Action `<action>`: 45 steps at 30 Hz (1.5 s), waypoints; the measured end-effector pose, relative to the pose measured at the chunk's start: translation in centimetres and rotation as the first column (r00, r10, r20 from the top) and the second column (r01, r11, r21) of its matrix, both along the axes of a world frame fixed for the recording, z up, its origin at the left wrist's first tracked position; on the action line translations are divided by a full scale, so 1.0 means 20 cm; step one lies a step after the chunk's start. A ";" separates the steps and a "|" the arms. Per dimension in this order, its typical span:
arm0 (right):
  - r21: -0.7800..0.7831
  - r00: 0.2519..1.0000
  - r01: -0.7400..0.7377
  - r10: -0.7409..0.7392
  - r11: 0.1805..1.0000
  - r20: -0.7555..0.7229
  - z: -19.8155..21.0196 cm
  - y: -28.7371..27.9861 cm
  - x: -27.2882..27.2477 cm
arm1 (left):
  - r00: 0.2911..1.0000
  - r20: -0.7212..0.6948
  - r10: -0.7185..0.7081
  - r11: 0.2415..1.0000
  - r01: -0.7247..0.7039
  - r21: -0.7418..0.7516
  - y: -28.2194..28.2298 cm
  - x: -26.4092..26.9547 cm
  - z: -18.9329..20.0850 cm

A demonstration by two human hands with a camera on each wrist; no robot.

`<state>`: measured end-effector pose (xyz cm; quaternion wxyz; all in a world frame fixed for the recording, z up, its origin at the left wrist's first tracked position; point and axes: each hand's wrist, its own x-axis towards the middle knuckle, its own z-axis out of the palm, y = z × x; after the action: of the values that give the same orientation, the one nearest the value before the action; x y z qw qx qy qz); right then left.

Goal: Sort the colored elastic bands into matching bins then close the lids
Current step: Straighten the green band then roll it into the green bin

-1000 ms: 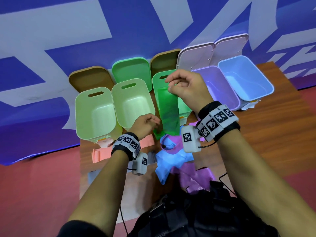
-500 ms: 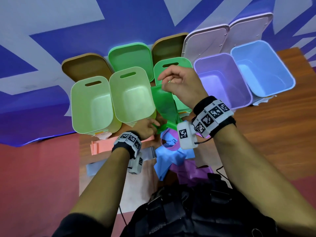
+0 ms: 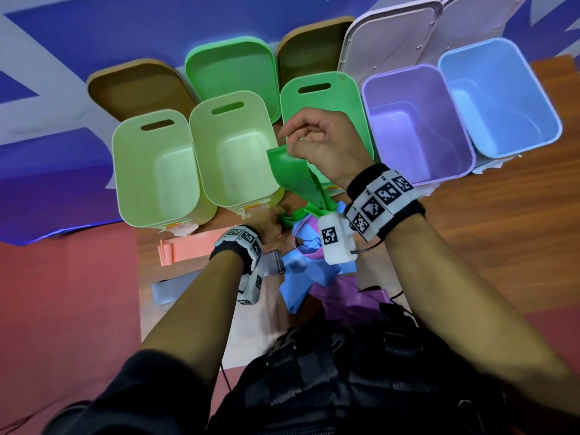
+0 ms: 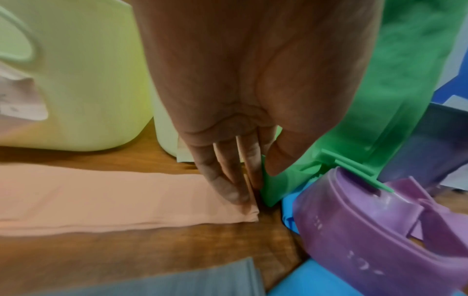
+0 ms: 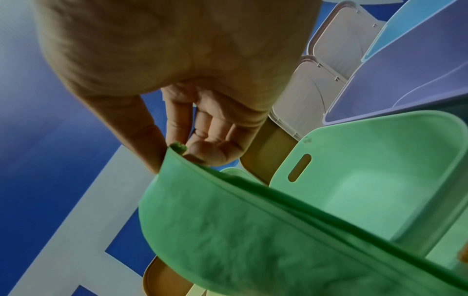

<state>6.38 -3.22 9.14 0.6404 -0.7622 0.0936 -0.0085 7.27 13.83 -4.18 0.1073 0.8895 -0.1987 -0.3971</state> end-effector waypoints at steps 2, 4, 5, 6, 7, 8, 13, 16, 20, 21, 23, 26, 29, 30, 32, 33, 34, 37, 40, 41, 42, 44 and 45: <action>-0.012 1.000 -0.002 0.002 1.000 -0.005 0.00 0.00 0.00 | 1.000 0.021 -0.005 1.000 0.005 -0.014 0.00 0.00 -0.01; -0.010 1.000 0.002 -0.003 1.000 -0.006 0.00 0.00 0.01 | 0.998 0.052 0.019 1.000 -0.018 -0.016 0.01 0.01 -0.01; -0.009 1.000 0.006 -0.006 1.000 -0.007 0.01 0.01 0.01 | 0.998 0.050 0.044 0.999 -0.042 -0.028 0.02 0.01 -0.01; -0.009 1.000 0.008 -0.008 1.000 -0.006 0.01 0.01 0.01 | 0.997 0.033 0.069 0.997 -0.067 -0.050 0.02 0.01 -0.01; -0.010 1.000 0.009 -0.009 1.000 -0.006 0.02 0.02 0.02 | 0.996 0.016 0.089 0.993 -0.087 -0.079 0.03 0.01 0.00; -0.012 1.000 0.007 -0.007 1.000 -0.006 0.03 0.02 0.02 | 0.995 0.005 0.102 0.990 -0.101 -0.103 0.03 0.01 0.01; -0.024 1.000 0.005 -0.005 1.000 0.000 0.07 0.06 -0.01 | 0.990 0.011 0.142 0.976 -0.139 -0.167 0.02 0.01 0.06; -0.019 1.000 0.016 -0.015 1.000 0.027 0.10 0.07 -0.04 | 0.986 -0.039 0.160 0.959 -0.164 -0.229 0.02 -0.01 0.08; -0.019 0.997 0.021 -0.019 1.000 0.072 0.14 0.08 -0.09 | 0.980 -0.064 0.186 0.929 -0.197 -0.315 0.02 -0.04 0.15; -0.020 0.997 0.022 -0.021 1.000 0.081 0.15 0.08 -0.10 | 0.980 -0.068 0.189 0.921 -0.201 -0.333 0.03 -0.04 0.16; -0.012 0.995 0.027 -0.026 1.000 0.097 0.17 0.08 -0.12 | 0.978 -0.043 0.202 0.912 -0.204 -0.356 0.03 -0.04 0.21; 0.010 0.992 0.044 -0.045 0.999 0.121 0.21 0.10 -0.14 | 0.965 -0.014 0.262 0.874 -0.244 -0.420 0.05 -0.02 0.31; 0.005 0.988 0.041 -0.042 0.999 0.151 0.25 0.12 -0.14 | 0.969 -0.026 0.246 0.863 -0.231 -0.448 0.05 0.00 0.43; -0.001 0.986 0.037 -0.036 0.999 0.165 0.26 0.13 -0.15 | 0.969 -0.047 0.242 0.856 -0.236 -0.460 0.06 0.01 0.46; -0.018 0.981 0.037 -0.033 0.999 0.193 0.28 0.14 -0.15 | 0.971 -0.039 0.235 0.847 -0.225 -0.482 0.06 0.03 0.53; -0.024 0.978 0.042 -0.036 0.999 0.206 0.29 0.15 -0.16 | 0.972 -0.005 0.234 0.843 -0.206 -0.497 0.06 0.03 0.57; -0.027 0.976 0.048 -0.042 0.998 0.214 0.31 0.16 -0.16 | 0.971 0.014 0.240 0.834 -0.199 -0.515 0.06 0.04 0.60; -0.028 0.973 0.056 -0.048 0.998 0.228 0.35 0.17 -0.17 | 0.962 0.025 0.272 0.792 -0.209 -0.574 0.06 0.05 0.69; -0.035 0.969 0.067 -0.057 0.997 0.242 0.39 0.17 -0.19 | 0.945 -0.035 0.326 0.708 -0.269 -0.653 0.07 0.09 0.73; -0.035 0.967 0.075 -0.064 0.997 0.246 0.40 0.17 -0.19 | 0.943 -0.043 0.329 0.684 -0.269 -0.678 0.07 0.11 0.73; -0.034 0.966 0.082 -0.071 0.996 0.250 0.41 0.17 -0.19 | 0.947 -0.038 0.318 0.672 -0.253 -0.696 0.08 0.12 0.75; -0.028 0.960 0.089 -0.078 0.996 0.269 0.43 0.18 -0.20 | 0.954 -0.018 0.301 0.641 -0.216 -0.736 0.08 0.11 0.85; -0.024 0.956 0.092 -0.082 0.995 0.280 0.44 0.18 -0.20 | 0.957 -0.004 0.289 0.616 -0.189 -0.765 0.08 0.10 0.89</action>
<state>2.42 0.31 17.91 0.6320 -0.7603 0.0357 -0.1458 9.32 15.52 13.54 0.5086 0.8033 -0.2318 -0.2056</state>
